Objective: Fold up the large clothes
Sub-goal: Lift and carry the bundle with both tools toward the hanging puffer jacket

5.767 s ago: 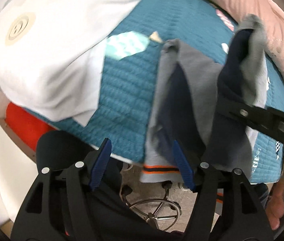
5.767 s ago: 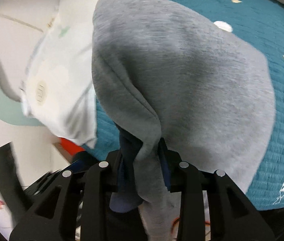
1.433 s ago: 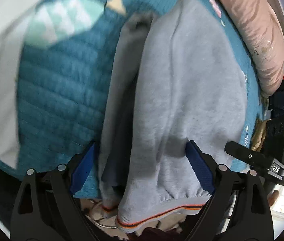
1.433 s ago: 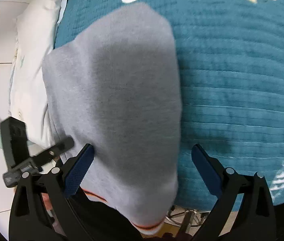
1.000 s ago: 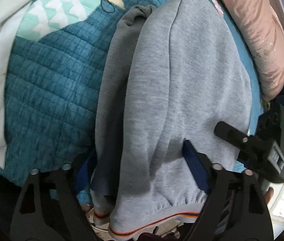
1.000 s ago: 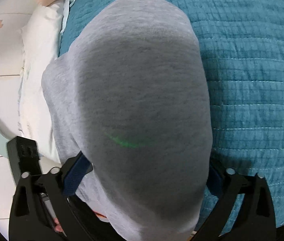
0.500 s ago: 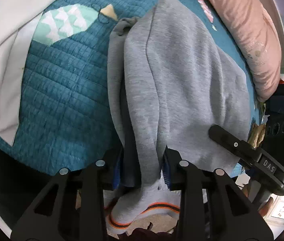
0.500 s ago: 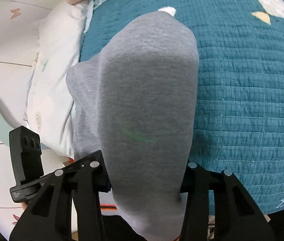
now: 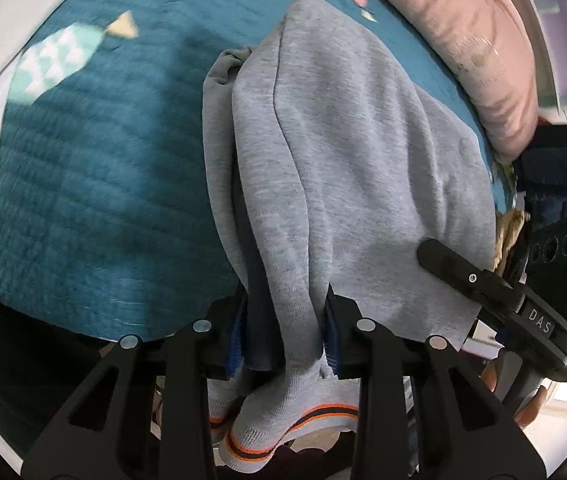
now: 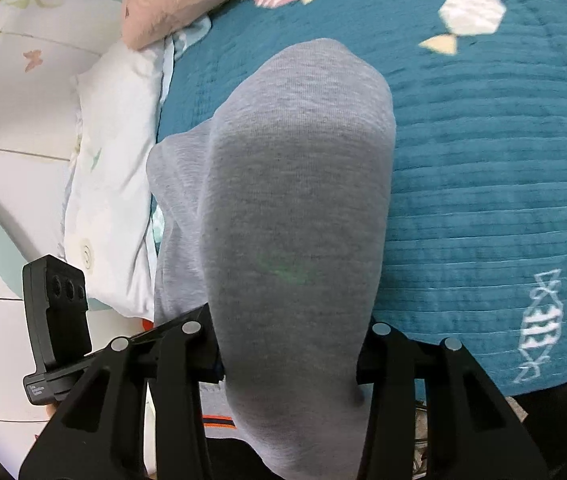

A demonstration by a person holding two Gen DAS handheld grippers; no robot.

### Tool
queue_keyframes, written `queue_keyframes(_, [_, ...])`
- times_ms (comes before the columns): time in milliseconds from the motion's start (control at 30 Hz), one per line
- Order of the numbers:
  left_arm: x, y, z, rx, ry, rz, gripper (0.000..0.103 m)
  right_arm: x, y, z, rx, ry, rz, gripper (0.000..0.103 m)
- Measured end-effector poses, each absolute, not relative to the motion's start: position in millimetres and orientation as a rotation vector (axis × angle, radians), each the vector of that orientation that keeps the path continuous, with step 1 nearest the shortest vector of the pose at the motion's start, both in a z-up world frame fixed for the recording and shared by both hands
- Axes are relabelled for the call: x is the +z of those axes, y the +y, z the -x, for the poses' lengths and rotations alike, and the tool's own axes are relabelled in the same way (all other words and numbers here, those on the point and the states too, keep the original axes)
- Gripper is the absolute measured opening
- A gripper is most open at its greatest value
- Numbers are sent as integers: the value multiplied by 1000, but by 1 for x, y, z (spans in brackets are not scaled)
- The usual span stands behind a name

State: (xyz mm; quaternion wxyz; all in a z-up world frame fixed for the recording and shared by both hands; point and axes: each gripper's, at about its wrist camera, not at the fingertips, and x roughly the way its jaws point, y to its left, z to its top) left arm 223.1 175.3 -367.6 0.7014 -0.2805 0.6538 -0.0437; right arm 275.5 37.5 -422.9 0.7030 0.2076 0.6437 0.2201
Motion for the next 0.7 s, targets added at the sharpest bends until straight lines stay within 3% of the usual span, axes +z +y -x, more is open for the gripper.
queue_keyframes(367, [-320, 89, -245, -212, 1426, 461, 31, -370, -60, -270, 447, 1314, -505, 39])
queue_keyframes(700, [-293, -41, -272, -349, 1431, 322, 31, -335, -174, -254, 343, 1227, -551, 39])
